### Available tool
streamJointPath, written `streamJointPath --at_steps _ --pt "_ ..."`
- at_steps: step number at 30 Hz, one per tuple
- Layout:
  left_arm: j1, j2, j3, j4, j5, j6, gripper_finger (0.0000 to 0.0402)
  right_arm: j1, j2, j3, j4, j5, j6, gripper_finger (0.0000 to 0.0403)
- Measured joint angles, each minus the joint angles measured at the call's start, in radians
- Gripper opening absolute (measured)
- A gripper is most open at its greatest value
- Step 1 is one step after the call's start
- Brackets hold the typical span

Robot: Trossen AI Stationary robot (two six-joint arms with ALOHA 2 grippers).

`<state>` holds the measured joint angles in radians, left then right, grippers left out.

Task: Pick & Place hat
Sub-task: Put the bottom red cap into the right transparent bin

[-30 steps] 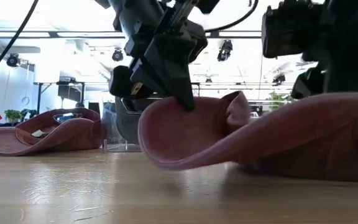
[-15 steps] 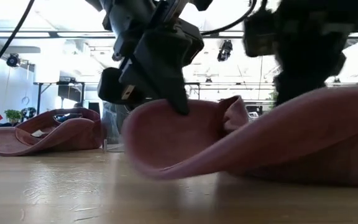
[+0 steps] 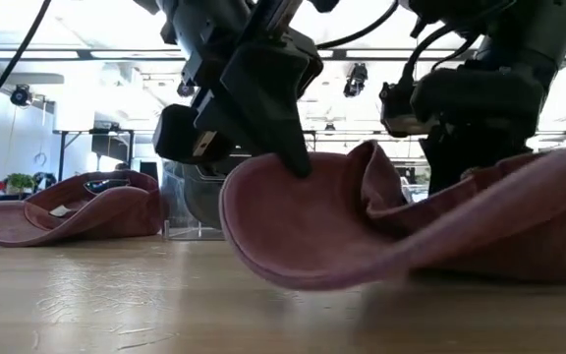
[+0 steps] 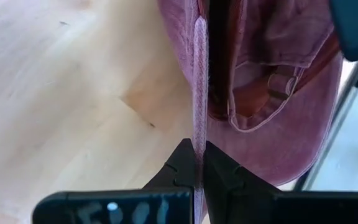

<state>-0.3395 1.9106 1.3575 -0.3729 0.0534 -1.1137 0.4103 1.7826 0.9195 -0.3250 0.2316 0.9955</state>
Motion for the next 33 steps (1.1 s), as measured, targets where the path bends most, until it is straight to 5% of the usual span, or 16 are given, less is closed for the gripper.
streamJointPath --at_steps 8,21,26,33 --pt "-0.003 -0.003 -0.02 -0.006 -0.001 -0.015 0.0009 -0.001 -0.046 -0.006 -0.098 0.071 0.009 0.0133" --pt "0.002 -0.004 -0.021 0.015 -0.002 -0.009 0.001 0.095 -0.227 -0.005 -0.076 -0.001 -0.068 0.0146" --pt "0.014 -0.004 -0.021 0.041 -0.003 -0.005 0.001 0.129 -0.159 -0.005 -0.035 -0.03 -0.045 0.0139" --pt "0.033 -0.004 -0.021 0.082 -0.003 -0.002 0.001 0.152 -0.011 -0.001 0.138 -0.217 -0.004 0.0129"
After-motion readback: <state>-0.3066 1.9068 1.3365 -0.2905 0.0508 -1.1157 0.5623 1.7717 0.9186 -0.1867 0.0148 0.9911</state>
